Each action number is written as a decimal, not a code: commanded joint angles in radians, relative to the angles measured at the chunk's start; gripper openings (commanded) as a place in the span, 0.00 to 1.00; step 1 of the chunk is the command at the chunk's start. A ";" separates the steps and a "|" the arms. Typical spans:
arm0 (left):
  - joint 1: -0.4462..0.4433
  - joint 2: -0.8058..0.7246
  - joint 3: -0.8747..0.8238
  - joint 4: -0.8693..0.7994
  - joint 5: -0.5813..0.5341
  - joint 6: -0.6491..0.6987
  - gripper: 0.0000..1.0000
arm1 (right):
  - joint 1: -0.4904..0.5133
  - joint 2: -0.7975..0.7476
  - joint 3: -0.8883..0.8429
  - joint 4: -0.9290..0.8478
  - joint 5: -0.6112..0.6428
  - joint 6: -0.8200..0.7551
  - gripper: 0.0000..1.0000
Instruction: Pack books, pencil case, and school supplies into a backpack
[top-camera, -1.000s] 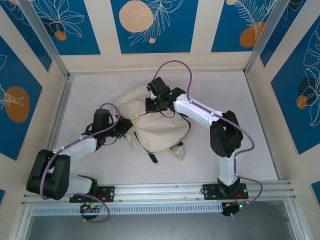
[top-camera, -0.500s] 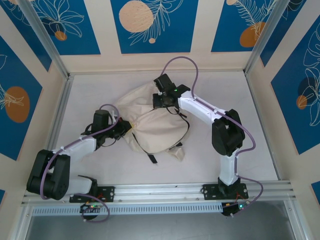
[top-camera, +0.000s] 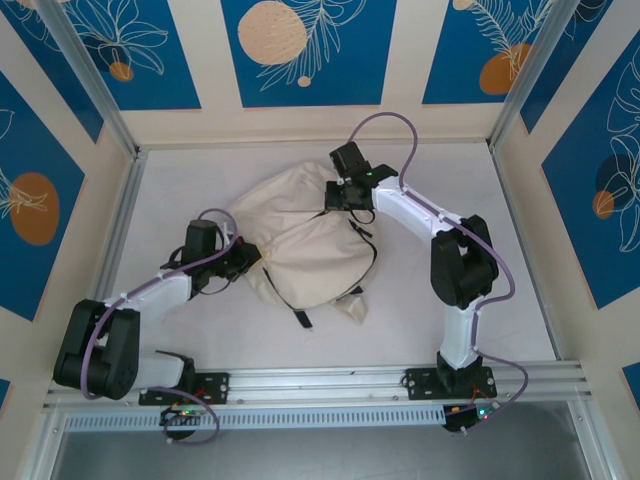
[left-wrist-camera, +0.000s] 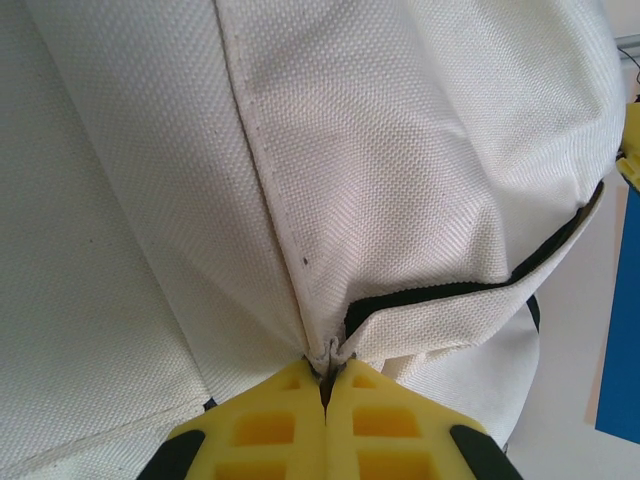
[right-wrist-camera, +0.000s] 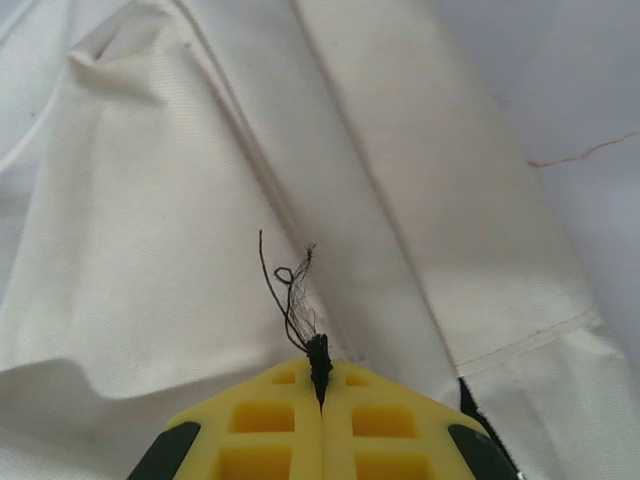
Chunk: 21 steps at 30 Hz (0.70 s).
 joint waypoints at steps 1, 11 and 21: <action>0.034 -0.005 -0.001 -0.136 -0.045 0.035 0.00 | -0.068 0.033 -0.005 0.008 -0.002 0.032 0.00; 0.053 0.001 0.006 -0.157 -0.047 0.051 0.00 | -0.116 0.075 0.028 -0.052 0.003 0.099 0.00; 0.056 0.090 0.119 -0.115 0.002 0.070 0.00 | -0.148 -0.013 -0.134 -0.011 0.055 0.239 0.00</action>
